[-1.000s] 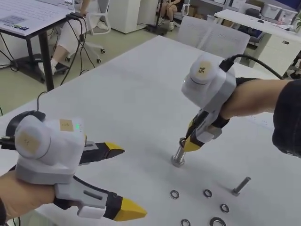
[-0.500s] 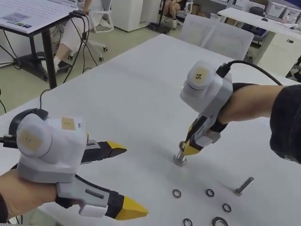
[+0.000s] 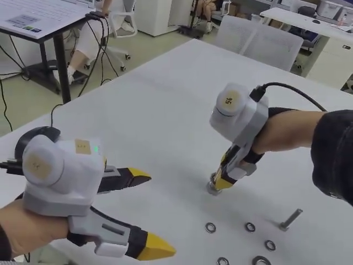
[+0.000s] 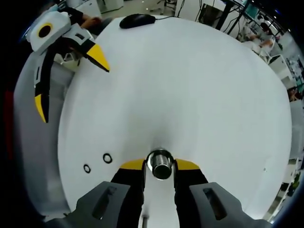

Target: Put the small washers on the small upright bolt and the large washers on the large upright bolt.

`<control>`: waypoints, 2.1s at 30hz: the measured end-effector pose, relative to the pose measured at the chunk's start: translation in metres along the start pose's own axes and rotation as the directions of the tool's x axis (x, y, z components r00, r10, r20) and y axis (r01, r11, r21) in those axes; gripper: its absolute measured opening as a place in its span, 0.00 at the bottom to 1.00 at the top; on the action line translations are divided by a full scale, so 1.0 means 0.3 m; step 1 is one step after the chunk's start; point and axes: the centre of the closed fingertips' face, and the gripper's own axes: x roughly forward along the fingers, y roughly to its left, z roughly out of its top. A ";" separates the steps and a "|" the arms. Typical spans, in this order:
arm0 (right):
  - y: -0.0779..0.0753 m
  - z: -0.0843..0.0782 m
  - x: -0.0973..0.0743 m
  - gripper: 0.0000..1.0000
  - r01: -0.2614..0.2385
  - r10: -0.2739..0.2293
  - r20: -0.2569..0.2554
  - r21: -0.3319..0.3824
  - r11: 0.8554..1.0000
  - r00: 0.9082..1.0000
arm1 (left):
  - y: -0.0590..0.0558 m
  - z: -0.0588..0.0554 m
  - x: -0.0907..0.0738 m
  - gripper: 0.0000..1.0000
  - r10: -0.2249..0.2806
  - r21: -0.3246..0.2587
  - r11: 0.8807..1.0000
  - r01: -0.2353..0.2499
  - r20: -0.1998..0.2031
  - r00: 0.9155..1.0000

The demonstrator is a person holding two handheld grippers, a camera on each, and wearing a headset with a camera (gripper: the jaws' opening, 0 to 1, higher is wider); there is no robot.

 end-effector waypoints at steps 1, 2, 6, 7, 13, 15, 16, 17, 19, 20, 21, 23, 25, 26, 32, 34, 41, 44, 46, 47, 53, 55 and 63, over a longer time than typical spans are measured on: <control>-0.003 -0.001 0.006 0.24 0.000 0.000 0.001 0.001 1.000 1.000 | 0.000 0.000 0.000 0.84 0.000 0.000 1.000 0.000 0.000 1.000; -0.002 -0.003 0.011 0.24 -0.002 0.002 0.003 0.007 1.000 1.000 | 0.002 -0.001 0.000 0.84 0.000 -0.001 1.000 0.000 0.000 1.000; -0.005 -0.003 0.016 0.24 -0.002 0.002 0.004 0.015 1.000 1.000 | 0.005 -0.003 0.001 0.84 0.000 -0.003 1.000 0.000 -0.003 1.000; -0.008 -0.004 0.019 0.24 -0.002 0.002 0.004 0.015 1.000 1.000 | 0.005 -0.003 0.001 0.84 0.001 -0.004 1.000 -0.001 -0.003 1.000; -0.012 -0.007 0.026 0.24 -0.002 0.002 0.003 0.022 1.000 1.000 | 0.003 -0.003 0.003 0.83 -0.003 -0.006 1.000 0.002 -0.003 1.000; -0.016 -0.009 0.029 0.24 -0.004 0.004 0.002 0.025 1.000 1.000 | 0.006 -0.004 0.003 0.83 -0.001 -0.008 1.000 0.001 -0.003 1.000; -0.017 -0.009 0.030 0.24 -0.004 0.004 0.002 0.025 1.000 1.000 | 0.007 -0.003 0.003 0.83 -0.001 -0.009 1.000 0.001 -0.002 1.000; -0.019 -0.009 0.031 0.24 -0.004 0.004 0.002 0.026 1.000 1.000 | 0.008 -0.003 0.003 0.83 0.000 -0.009 1.000 0.000 -0.001 1.000; -0.024 -0.010 0.034 0.24 -0.005 0.005 0.001 0.027 1.000 1.000 | 0.009 -0.003 0.005 0.83 0.000 -0.009 1.000 0.000 -0.002 1.000; -0.026 -0.009 0.033 0.24 -0.006 0.006 0.004 0.029 1.000 1.000 | 0.010 -0.003 0.006 0.83 0.001 -0.010 1.000 -0.001 -0.001 1.000; -0.028 -0.011 0.034 0.24 -0.008 0.008 0.002 0.030 1.000 1.000 | 0.010 -0.003 0.007 0.83 0.000 -0.010 1.000 0.000 -0.001 1.000; -0.029 -0.013 0.034 0.24 -0.009 0.009 0.003 0.030 0.999 1.000 | 0.010 -0.003 0.010 0.83 -0.002 -0.010 1.000 0.002 0.000 1.000; -0.028 -0.014 0.034 0.24 -0.011 0.010 0.004 0.029 1.000 1.000 | 0.009 -0.003 0.013 0.83 -0.002 -0.009 1.000 0.002 -0.002 1.000; -0.027 -0.015 0.033 0.24 -0.011 0.011 0.004 0.029 1.000 1.000 | 0.009 -0.003 0.014 0.83 -0.002 -0.009 1.000 0.002 -0.001 1.000; -0.025 -0.017 0.034 0.25 -0.011 0.011 0.010 0.022 1.000 1.000 | 0.009 0.002 0.017 0.83 -0.002 -0.007 1.000 0.002 0.000 1.000; -0.024 -0.019 0.035 0.25 -0.014 0.014 0.010 0.020 1.000 1.000 | 0.009 0.002 0.018 0.82 -0.003 -0.007 1.000 0.003 -0.001 1.000; -0.027 -0.035 0.022 0.27 -0.003 0.003 0.013 0.018 1.000 1.000 | 0.005 0.002 0.022 0.82 -0.008 -0.002 1.000 0.008 -0.004 1.000; -0.023 -0.041 0.012 0.28 0.001 -0.001 0.019 0.024 1.000 1.000 | 0.002 0.004 0.024 0.82 -0.010 0.004 1.000 0.010 -0.005 1.000; -0.019 -0.049 0.001 0.28 0.008 -0.008 0.025 0.030 1.000 1.000 | 0.000 0.007 0.025 0.82 -0.010 0.003 1.000 0.010 -0.004 1.000; -0.014 -0.052 -0.003 0.28 0.010 -0.010 0.026 0.033 0.999 1.000 | -0.001 0.008 0.026 0.82 -0.011 0.006 1.000 0.011 -0.004 1.000; -0.006 -0.086 -0.019 0.28 0.028 -0.029 0.032 0.046 0.999 0.999 | -0.007 0.013 0.032 0.82 -0.018 0.013 1.000 0.018 -0.006 1.000; -0.006 -0.099 -0.025 0.28 0.033 -0.035 0.032 0.048 0.998 0.999 | -0.009 0.014 0.033 0.82 -0.020 0.015 1.000 0.020 -0.007 1.000; 0.032 -0.141 -0.068 0.28 0.063 -0.065 0.044 0.047 0.997 0.997 | -0.008 0.021 0.031 0.82 -0.030 0.025 0.999 0.030 -0.010 1.000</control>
